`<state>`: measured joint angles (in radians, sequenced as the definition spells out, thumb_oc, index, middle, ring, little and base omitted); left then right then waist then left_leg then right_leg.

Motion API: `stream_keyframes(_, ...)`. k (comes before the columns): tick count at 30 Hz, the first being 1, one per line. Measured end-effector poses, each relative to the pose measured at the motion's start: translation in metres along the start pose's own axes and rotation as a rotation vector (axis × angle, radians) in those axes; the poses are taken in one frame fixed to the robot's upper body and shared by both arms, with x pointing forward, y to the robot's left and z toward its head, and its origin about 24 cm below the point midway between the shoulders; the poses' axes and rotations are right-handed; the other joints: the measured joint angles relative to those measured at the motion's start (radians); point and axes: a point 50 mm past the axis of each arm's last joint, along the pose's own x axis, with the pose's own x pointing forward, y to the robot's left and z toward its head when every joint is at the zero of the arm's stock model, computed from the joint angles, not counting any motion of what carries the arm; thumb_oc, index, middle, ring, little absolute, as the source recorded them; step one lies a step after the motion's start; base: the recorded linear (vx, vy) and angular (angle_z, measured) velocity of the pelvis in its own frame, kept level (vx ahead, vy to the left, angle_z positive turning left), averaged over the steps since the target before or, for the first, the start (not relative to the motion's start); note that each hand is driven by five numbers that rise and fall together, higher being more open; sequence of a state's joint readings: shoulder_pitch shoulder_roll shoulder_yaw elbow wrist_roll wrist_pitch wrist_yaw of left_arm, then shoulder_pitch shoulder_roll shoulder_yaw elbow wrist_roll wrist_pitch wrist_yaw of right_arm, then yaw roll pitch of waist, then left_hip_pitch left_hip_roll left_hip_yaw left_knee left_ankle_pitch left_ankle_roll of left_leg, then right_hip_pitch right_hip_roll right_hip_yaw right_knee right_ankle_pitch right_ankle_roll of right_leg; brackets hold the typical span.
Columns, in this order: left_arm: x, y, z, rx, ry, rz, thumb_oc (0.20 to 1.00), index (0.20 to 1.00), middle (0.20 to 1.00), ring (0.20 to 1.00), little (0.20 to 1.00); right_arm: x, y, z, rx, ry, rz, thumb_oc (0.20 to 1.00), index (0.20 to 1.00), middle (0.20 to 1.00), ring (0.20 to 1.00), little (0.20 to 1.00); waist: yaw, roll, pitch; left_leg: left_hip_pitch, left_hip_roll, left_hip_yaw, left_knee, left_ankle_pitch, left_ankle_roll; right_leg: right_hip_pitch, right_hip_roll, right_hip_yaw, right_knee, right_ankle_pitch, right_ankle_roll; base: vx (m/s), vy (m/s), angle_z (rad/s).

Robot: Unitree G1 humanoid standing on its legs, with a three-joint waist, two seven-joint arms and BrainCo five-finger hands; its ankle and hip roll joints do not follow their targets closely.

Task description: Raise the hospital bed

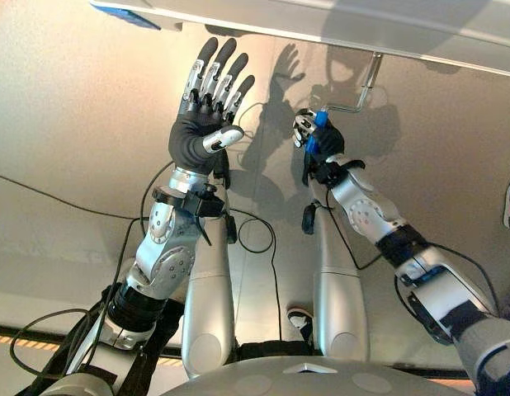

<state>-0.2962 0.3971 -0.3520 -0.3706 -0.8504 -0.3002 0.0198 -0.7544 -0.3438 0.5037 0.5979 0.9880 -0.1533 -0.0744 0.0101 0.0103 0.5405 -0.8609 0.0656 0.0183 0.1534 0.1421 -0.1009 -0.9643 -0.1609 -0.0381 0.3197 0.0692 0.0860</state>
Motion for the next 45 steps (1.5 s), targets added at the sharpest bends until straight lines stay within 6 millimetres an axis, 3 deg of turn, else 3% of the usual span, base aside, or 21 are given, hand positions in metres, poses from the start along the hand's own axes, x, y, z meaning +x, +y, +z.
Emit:
stream_keyframes(9, 0.006, -0.01, -0.005, -0.017, 0.025, -0.058, 1.0, 1.0, 1.0, 1.0, 1.0, 0.025, -0.026, 0.001, -0.169, 0.092, -0.236, 0.2, 0.2, 0.2, 0.2, 0.2, 0.038, 0.01, -0.002, -0.013, -0.004, -0.015, 0.001, 0.002, 0.0, -0.009, -0.004, -0.008, 0.005, -0.002, -0.001, 0.0, 0.022, 0.02)
stream_keyframes(13, 0.009, -0.017, -0.008, -0.029, 0.034, -0.092, 1.0, 1.0, 1.0, 1.0, 1.0, 0.029, -0.046, 0.013, -0.187, 0.124, -0.362, 0.2, 0.2, 0.2, 0.2, 0.2, 0.053, 0.038, -0.003, -0.035, -0.016, -0.022, 0.002, 0.008, 0.004, -0.032, -0.017, -0.012, 0.019, -0.008, 0.003, 0.0, 0.022, 0.09)
stream_keyframes(22, 0.016, -0.023, -0.006, -0.028, 0.023, -0.134, 1.0, 1.0, 1.0, 1.0, 1.0, 0.01, -0.092, 0.021, -0.228, 0.156, -0.509, 0.2, 0.2, 0.2, 0.2, 0.2, 0.061, 0.059, -0.003, -0.047, -0.034, -0.019, 0.002, 0.011, 0.01, -0.056, -0.033, -0.001, 0.042, -0.018, 0.012, 0.0, 0.002, 0.02)
stream_keyframes(31, 0.014, -0.019, -0.003, 0.012, 0.035, -0.153, 1.0, 1.0, 1.0, 1.0, 1.0, -0.042, -0.163, 0.024, -0.161, 0.162, -0.747, 0.2, 0.2, 0.2, 0.2, 0.2, 0.053, 0.067, -0.004, -0.052, -0.04, 0.006, -0.008, 0.012, 0.016, -0.079, -0.035, 0.022, 0.044, -0.019, 0.016, 0.0, -0.012, -0.03)
stream_keyframes(34, 0.015, -0.019, -0.002, 0.016, 0.034, -0.16, 1.0, 1.0, 1.0, 1.0, 1.0, -0.048, -0.171, 0.028, -0.098, 0.118, -0.776, 0.2, 0.2, 0.2, 0.2, 0.2, 0.027, 0.067, -0.004, -0.052, -0.038, 0.01, -0.008, 0.011, 0.016, -0.083, -0.033, 0.028, 0.044, -0.018, 0.017, -0.01, -0.044, -0.05)
stream_keyframes(45, 0.014, -0.01, 0.005, 0.062, 0.027, -0.148, 1.0, 1.0, 1.0, 1.0, 1.0, -0.056, -0.177, 0.034, -0.053, 0.042, -0.759, 0.2, 0.2, 0.2, 0.2, 0.2, 0.021, 0.067, -0.004, -0.035, -0.043, 0.038, -0.008, 0.01, 0.019, -0.09, -0.033, 0.061, 0.059, -0.016, 0.022, -0.01, -0.035, -0.03)
